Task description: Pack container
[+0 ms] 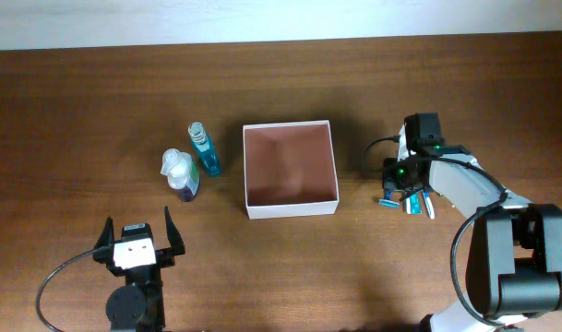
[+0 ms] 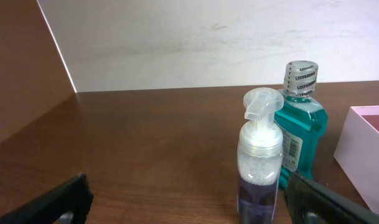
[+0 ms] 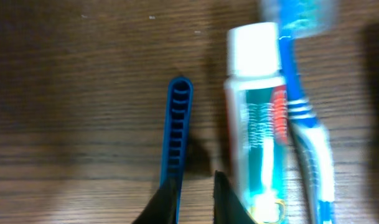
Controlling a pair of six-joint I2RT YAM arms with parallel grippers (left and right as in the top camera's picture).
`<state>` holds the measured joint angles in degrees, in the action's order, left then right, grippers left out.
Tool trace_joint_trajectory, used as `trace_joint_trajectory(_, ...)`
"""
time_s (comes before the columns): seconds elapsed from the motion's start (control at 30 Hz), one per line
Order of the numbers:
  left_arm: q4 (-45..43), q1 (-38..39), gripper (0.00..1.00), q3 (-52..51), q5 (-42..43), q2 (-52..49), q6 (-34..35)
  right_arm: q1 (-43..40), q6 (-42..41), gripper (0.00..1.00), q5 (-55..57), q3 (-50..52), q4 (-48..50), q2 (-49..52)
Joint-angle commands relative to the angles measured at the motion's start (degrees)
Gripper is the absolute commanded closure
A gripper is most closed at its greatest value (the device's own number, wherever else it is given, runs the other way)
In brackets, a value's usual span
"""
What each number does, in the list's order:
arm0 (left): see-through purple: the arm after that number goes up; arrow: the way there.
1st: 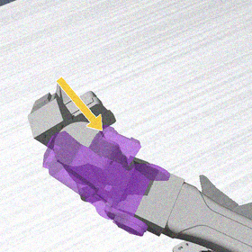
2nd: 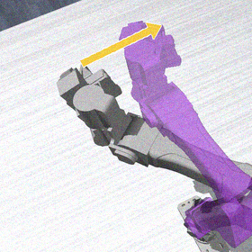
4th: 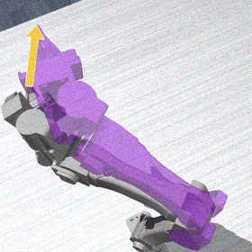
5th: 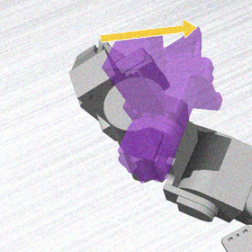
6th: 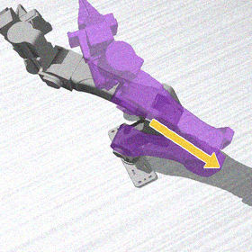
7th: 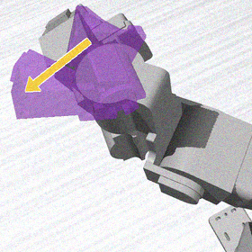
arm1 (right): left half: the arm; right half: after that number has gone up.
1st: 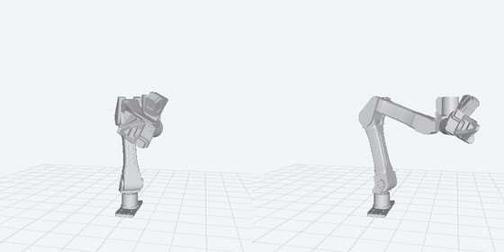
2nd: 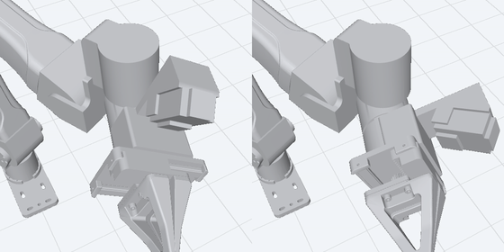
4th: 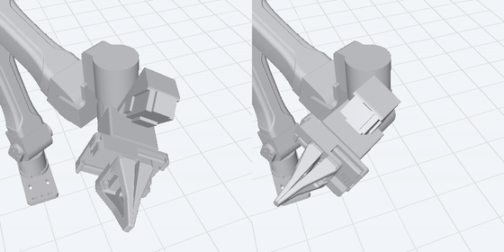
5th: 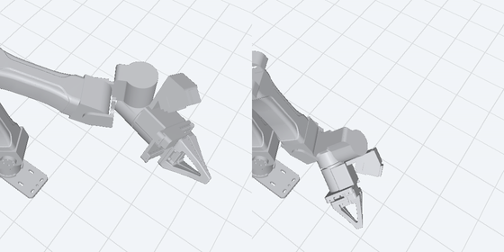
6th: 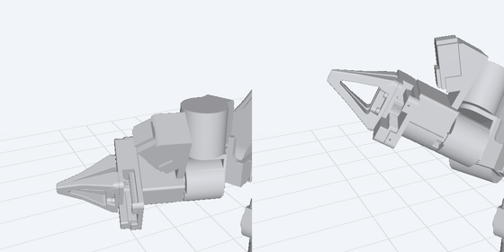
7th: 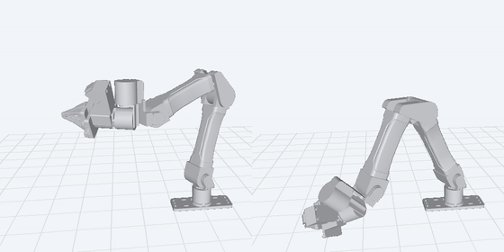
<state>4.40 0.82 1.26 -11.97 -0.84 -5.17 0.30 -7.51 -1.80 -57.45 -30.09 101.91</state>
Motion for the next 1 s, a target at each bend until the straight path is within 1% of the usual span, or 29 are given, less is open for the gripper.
trace_joint_trajectory(0.0, -0.33, -0.24, 0.0, -0.48, 0.61, 0.55, -0.94, 0.07, -0.5, 0.84, -1.29, 2.14, 0.66, 1.75)
trace_joint_trajectory(0.1, -0.33, -0.24, 0.01, -0.48, 0.63, 0.55, -0.94, 0.07, -0.46, 0.83, -1.46, 0.94, 0.33, 1.64)
trace_joint_trajectory(0.23, -0.33, -0.24, 0.01, -0.48, 0.61, 0.55, -0.94, 0.07, -0.46, 0.82, -2.01, -2.67, -2.47, 1.2)
trace_joint_trajectory(0.33, -0.33, -0.24, 0.01, -0.48, 0.61, 0.55, -0.96, 0.07, -0.46, 0.81, -4.7, -4.96, -3.85, 1.2)
trace_joint_trajectory(0.4, -0.33, -0.24, 0.01, -0.48, 0.61, 0.55, -0.94, 0.07, -0.46, 0.79, -7.17, -5.99, -4.0, 1.2)
trace_joint_trajectory(0.43, -0.33, -0.24, 0.01, -0.48, 0.61, 0.55, -0.94, 0.07, -0.42, 0.77, -8.13, -6.4, -4.0, 1.2)
trace_joint_trajectory(0.57, -0.33, -0.24, 0.01, -0.48, 0.61, 0.55, -0.94, 0.07, -0.22, 0.62, -9.4, -7.08, -4.0, 1.2)
trace_joint_trajectory(0.67, -0.33, -0.24, 0.01, -0.48, 0.61, 0.55, -0.96, 0.07, -0.26, 0.56, -9.01, -7.06, -4.79, 1.22)
trace_joint_trajectory(0.97, -0.33, -0.24, 0.01, -0.48, 0.61, 0.55, -0.94, 0.09, -0.28, 0.54, -8.92, -5.4, -5.11, 3.1)
